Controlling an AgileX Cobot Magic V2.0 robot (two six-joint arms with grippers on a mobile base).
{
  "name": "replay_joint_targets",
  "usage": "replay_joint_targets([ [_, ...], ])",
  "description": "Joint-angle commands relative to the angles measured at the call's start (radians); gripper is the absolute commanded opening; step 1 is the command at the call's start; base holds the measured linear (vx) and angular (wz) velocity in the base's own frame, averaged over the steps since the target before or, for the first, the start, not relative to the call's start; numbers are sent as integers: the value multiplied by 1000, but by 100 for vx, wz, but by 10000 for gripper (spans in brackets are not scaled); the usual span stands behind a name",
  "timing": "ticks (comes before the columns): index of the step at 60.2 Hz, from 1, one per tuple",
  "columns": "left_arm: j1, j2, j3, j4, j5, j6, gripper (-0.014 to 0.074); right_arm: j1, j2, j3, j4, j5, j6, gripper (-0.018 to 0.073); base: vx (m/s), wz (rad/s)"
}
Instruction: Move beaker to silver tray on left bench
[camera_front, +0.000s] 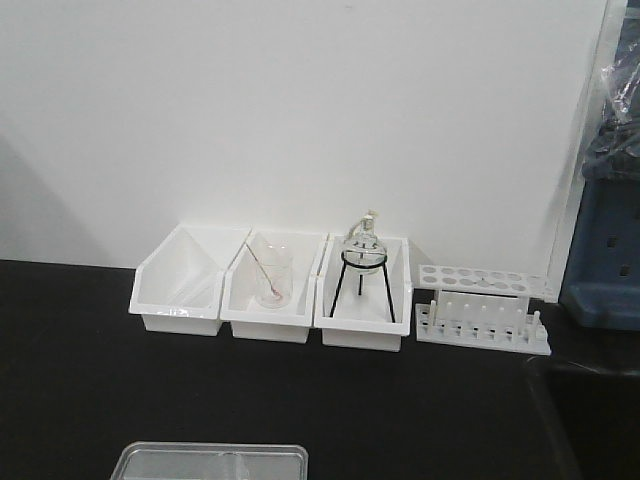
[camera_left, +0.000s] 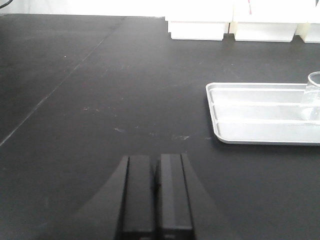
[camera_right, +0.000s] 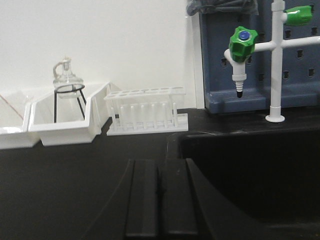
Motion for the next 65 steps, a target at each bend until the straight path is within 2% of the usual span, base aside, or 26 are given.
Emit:
replay_joint_targets([
  [1, 0, -6, 19, -8, -79, 0, 1, 2, -13, 5, 19, -63, -70, -14, 0, 0],
  [9, 0, -6, 19, -8, -79, 0, 1, 1, -13, 5, 44, -58, -150, -14, 0, 0],
  [65, 0, -6, 19, -8, -79, 0, 1, 1, -13, 5, 51, -50, -149, -13, 0, 0],
])
